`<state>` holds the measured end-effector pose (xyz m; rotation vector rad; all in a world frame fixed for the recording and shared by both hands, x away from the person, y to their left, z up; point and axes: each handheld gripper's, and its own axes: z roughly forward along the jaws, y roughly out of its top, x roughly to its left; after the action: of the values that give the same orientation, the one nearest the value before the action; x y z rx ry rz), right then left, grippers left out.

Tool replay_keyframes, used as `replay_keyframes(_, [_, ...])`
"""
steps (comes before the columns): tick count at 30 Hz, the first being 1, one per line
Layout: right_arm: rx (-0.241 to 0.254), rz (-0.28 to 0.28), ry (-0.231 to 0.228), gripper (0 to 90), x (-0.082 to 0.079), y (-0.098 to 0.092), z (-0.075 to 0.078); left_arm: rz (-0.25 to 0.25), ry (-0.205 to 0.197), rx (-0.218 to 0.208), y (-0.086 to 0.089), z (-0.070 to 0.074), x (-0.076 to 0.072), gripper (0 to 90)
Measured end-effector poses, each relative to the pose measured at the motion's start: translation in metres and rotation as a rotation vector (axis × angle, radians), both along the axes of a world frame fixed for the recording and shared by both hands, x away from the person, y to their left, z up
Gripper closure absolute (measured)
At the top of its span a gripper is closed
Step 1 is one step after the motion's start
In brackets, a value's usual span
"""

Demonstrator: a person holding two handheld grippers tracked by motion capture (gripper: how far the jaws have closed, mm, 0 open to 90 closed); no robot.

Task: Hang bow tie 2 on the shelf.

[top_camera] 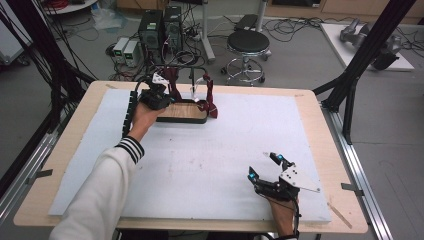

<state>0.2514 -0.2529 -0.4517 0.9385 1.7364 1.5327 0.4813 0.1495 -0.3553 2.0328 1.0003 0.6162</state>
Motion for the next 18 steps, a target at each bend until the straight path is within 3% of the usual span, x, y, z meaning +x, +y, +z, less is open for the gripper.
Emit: replay_keyframes(18, [-0.009, 0.001, -0.004, 11.7, -0.0005, 0.0008, 0.0000, 0.005, 0.014, -0.018, 0.0062, -0.0075, 0.0018, 83.3])
